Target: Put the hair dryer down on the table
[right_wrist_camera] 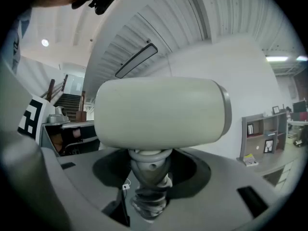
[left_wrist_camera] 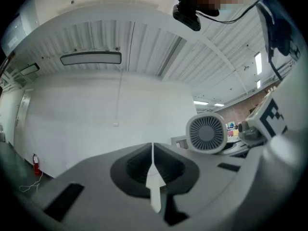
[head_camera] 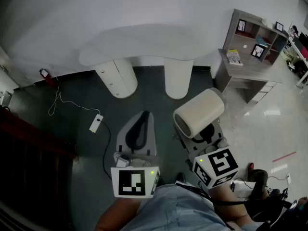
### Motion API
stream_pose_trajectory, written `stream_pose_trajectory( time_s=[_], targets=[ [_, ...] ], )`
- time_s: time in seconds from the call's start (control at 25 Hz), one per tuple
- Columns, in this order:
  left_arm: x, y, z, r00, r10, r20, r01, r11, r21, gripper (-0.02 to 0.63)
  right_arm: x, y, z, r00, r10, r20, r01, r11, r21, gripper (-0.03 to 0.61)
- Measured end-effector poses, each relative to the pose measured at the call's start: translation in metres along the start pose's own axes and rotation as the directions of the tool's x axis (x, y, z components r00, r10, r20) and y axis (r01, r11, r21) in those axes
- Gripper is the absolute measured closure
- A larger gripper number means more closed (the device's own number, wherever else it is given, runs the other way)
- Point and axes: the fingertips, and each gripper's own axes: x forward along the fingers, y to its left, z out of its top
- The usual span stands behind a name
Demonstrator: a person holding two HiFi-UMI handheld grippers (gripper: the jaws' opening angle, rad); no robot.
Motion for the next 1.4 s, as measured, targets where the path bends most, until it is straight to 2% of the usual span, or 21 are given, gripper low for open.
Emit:
stream_pose_trajectory(
  time_s=[0.6, 0.84, 1.08, 1.4],
  targets=[
    [0.003, -0.006, -0.003, 1.0, 0.006, 0.02, -0.006, 1.0, 0.007, 0.597, -0.003, -0.001, -0.002, 0.999, 0.037, 0.014, -0.037, 0.999, 0.02, 0.356],
    [0.012, -0.027, -0.01, 1.0, 0.004, -0.004, -0.004, 1.0, -0.017, 0.597, -0.013, -0.017, -0.006, 0.999, 0.045, 0.004, -0.045, 0.999, 0.012, 0.356],
    [0.025, -0.036, -0.013, 1.0, 0.029, 0.001, -0.029, 0.999, 0.035, 0.597, -0.015, -0.04, -0.003, 0.998, 0.06, 0.013, -0.06, 0.998, 0.012, 0.356],
    [0.06, -0.029, -0.023, 0.999, 0.027, -0.035, -0.027, 1.0, 0.005, 0.597, 0.015, -0.058, -0.005, 0.997, 0.081, 0.007, -0.081, 0.996, 0.032, 0.356]
  ],
)
